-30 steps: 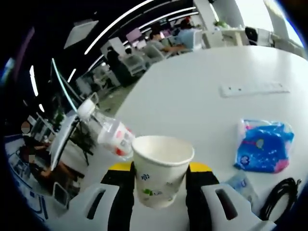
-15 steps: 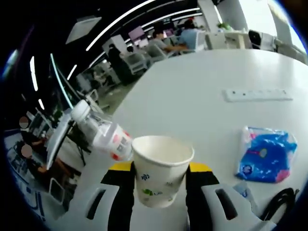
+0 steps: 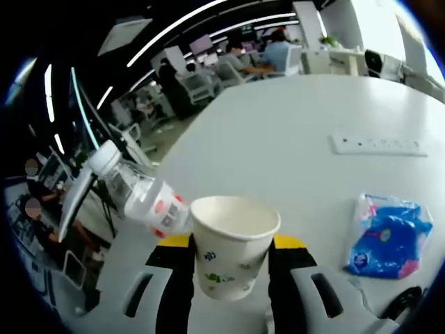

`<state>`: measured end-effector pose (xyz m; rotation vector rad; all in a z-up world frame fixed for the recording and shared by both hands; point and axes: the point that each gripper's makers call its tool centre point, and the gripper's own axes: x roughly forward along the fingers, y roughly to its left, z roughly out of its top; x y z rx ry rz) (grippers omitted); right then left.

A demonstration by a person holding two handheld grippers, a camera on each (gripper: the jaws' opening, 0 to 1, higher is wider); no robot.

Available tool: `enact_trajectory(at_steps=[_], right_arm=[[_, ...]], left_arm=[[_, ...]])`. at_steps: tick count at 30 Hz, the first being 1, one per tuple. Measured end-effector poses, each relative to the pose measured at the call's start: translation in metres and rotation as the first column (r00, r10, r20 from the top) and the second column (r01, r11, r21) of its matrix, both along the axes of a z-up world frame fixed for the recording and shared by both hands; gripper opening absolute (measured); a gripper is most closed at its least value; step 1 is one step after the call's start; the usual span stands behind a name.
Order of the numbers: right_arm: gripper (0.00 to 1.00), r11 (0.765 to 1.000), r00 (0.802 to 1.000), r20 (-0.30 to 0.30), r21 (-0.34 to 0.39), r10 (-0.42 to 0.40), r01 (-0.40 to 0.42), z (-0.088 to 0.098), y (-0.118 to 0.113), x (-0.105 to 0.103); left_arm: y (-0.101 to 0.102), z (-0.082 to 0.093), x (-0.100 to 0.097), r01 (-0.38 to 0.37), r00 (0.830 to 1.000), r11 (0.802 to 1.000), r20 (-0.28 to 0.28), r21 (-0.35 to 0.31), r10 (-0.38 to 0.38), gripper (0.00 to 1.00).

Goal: Arrange the tabletop items into an orderly group along one side of the table until the central work area is clear of visible clutter.

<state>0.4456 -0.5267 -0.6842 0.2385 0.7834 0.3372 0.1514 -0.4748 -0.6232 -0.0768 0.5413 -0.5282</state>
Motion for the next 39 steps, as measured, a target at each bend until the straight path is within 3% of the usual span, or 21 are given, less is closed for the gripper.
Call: enact_trajectory(at_steps=[19, 28, 35, 39], right_arm=[[0.38, 1.000, 1.000, 0.017, -0.008, 0.002, -0.002, -0.001, 0.005, 0.019], [0.38, 0.993, 0.994, 0.063, -0.084, 0.087, -0.082, -0.008, 0.012, 0.026], [0.38, 0.993, 0.993, 0.059, -0.068, 0.099, -0.095, -0.012, 0.016, 0.024], [0.38, 0.988, 0.987, 0.094, -0.091, 0.131, -0.122, -0.011, 0.019, 0.027]], left_arm=[[-0.005, 0.002, 0.002, -0.055, 0.998, 0.996, -0.020, -0.064, 0.054, 1.00], [-0.005, 0.001, 0.002, -0.052, 0.998, 0.997, -0.023, -0.053, 0.051, 1.00], [-0.003, 0.000, 0.002, -0.060, 0.998, 0.997, -0.020, -0.045, 0.060, 1.00], [-0.004, -0.001, 0.001, -0.055, 0.998, 0.998, -0.021, -0.041, 0.055, 1.00]])
